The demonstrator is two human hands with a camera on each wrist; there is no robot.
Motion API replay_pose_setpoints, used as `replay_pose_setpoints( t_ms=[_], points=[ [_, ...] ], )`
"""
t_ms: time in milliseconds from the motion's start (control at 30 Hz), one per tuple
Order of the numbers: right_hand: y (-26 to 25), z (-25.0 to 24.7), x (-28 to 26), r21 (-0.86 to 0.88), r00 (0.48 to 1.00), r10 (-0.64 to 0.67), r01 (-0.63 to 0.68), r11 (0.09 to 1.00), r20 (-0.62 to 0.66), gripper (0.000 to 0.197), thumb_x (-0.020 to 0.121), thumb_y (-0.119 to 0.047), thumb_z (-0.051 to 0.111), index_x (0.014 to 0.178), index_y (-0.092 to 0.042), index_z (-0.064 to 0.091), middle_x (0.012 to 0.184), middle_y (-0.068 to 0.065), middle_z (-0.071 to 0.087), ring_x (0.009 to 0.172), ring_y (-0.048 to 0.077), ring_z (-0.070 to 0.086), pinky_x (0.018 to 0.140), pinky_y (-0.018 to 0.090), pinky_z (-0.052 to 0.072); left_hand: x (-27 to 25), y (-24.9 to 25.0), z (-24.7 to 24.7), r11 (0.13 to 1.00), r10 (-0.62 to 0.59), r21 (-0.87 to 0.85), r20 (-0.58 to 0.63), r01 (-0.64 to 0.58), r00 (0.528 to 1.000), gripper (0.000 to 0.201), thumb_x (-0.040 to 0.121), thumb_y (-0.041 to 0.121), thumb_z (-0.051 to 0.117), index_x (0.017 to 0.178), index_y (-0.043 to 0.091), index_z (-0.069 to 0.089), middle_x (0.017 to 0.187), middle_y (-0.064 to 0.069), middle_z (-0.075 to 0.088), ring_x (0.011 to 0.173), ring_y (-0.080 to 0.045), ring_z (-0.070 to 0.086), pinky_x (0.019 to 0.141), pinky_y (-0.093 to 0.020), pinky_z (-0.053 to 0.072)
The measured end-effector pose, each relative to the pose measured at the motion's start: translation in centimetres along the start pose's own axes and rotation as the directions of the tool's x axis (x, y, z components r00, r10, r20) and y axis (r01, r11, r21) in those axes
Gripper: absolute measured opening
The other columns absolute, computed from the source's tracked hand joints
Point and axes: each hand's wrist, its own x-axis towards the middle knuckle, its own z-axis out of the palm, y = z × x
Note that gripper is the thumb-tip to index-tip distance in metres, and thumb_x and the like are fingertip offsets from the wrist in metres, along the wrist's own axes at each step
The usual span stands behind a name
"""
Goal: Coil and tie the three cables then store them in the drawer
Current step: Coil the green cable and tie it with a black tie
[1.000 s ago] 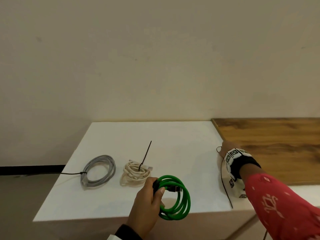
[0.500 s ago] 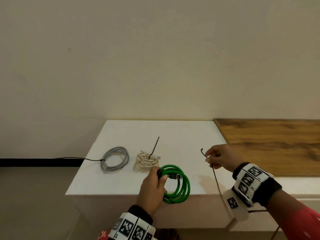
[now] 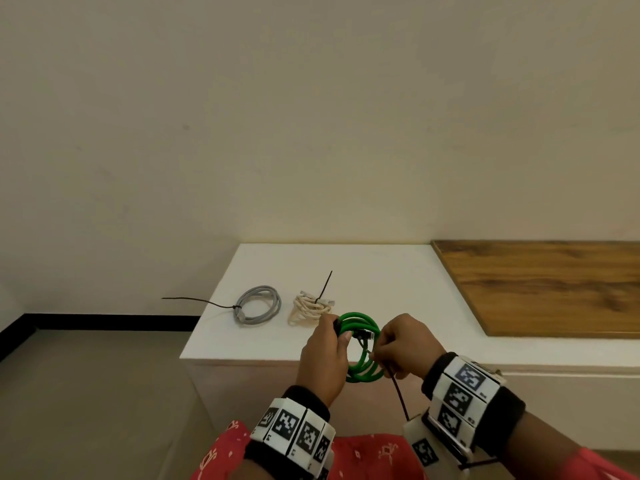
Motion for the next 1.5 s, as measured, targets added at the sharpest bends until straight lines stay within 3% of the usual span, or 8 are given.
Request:
replay_pose_setpoints(
  t_ms=[233,400,633,933,1100,1233,1400,1500],
  points=[
    [-0.7,1.3,-0.6,-0.196,0.995,-0.007,-0.013,0.981,-0.103,0.012,0.077,-0.009,0.061,0.067,-0.003,0.062,0.073,0.017,0.069,0.067,0.028,0.064,0.075,0.038,0.058,-1.4,1.1,-0.2,1.0,0.007,0.013,-0.014,-0.007,1.0,0.028,0.094,0.016,0.044,0.121,0.015,0.037,0.107,-0.005,0.063,0.093,-0.025,0.061,0.074,-0.027,0.04],
    [-1.3,2.0,-1.3,-0.186,0.983,-0.01,-0.024,0.982,-0.183,0.008,0.078,-0.012,0.062,0.07,-0.011,0.064,0.087,0.012,0.071,0.085,0.027,0.067,0.075,0.03,0.053,-2.0,1.6,0.0,1.0,0.025,-0.013,-0.029,-0.025,0.999,0.022,0.094,0.015,0.044,0.114,0.011,0.039,0.106,-0.003,0.061,0.094,-0.022,0.06,0.073,-0.024,0.039],
    [-1.2,2.8,-1.7,0.239,0.97,-0.012,0.072,0.968,-0.244,0.026,0.075,-0.005,0.068,0.054,-0.017,0.056,0.053,0.0,0.06,0.046,0.011,0.056,0.054,0.025,0.049,-2.1,1.8,-0.3,0.998,0.009,-0.06,-0.074,-0.013,0.997,0.022,0.093,0.012,0.045,0.114,0.01,0.04,0.105,-0.004,0.061,0.096,-0.023,0.059,0.076,-0.026,0.041],
    [-0.7,4.2,-2.2,0.624,0.991,0.053,0.037,0.78,-0.125,0.02,0.074,0.014,0.061,0.065,-0.003,0.062,0.064,0.012,0.061,0.063,0.026,0.06,0.063,0.032,0.053,-2.5,0.7,-0.5,0.992,0.027,-0.123,-0.064,-0.035,0.998,0.018,0.092,0.01,0.046,0.109,0.013,0.039,0.097,0.001,0.058,0.09,-0.017,0.058,0.076,-0.024,0.044],
    [-0.2,5.5,-2.2,0.433,0.975,0.017,0.084,0.898,-0.223,0.031,0.071,0.01,0.062,0.059,-0.019,0.061,0.068,0.006,0.064,0.07,0.022,0.062,0.072,0.035,0.053,-2.7,0.2,-0.3,0.982,0.021,-0.188,-0.047,-0.029,0.999,0.019,0.092,0.009,0.046,0.102,0.021,0.035,0.094,0.002,0.057,0.087,-0.014,0.057,0.069,-0.014,0.043],
    [-0.2,6.2,-2.4,0.26,0.954,-0.058,0.138,0.956,-0.294,0.039,0.074,0.008,0.059,0.058,-0.027,0.055,0.068,-0.005,0.061,0.075,0.017,0.061,0.064,0.016,0.047,-2.5,0.1,-0.4,0.975,0.028,-0.217,-0.061,-0.04,0.998,0.02,0.092,0.008,0.046,0.103,0.021,0.035,0.093,0.007,0.054,0.085,-0.009,0.055,0.071,-0.012,0.042],
    [0.1,6.4,-2.6,0.179,0.92,-0.129,0.207,0.962,-0.37,0.022,0.076,0.009,0.057,0.073,-0.011,0.065,0.078,0.0,0.064,0.078,0.016,0.062,0.062,0.009,0.044,-2.5,-0.1,-0.4,0.962,-0.014,-0.274,-0.079,-0.009,0.997,0.019,0.092,0.007,0.045,0.104,0.02,0.037,0.09,0.008,0.055,0.078,-0.013,0.057,0.075,-0.028,0.048],
    [-0.2,6.6,-2.9,0.1,0.894,-0.207,0.266,0.959,-0.397,0.02,0.077,0.009,0.055,0.079,-0.006,0.068,0.081,0.003,0.067,0.08,0.019,0.063,0.07,0.024,0.052,-2.4,-0.1,-0.6,0.949,-0.031,-0.314,-0.106,-0.004,0.994,0.018,0.093,0.006,0.045,0.103,0.018,0.037,0.085,0.013,0.055,0.071,-0.009,0.056,0.069,-0.025,0.048]
  ],
)
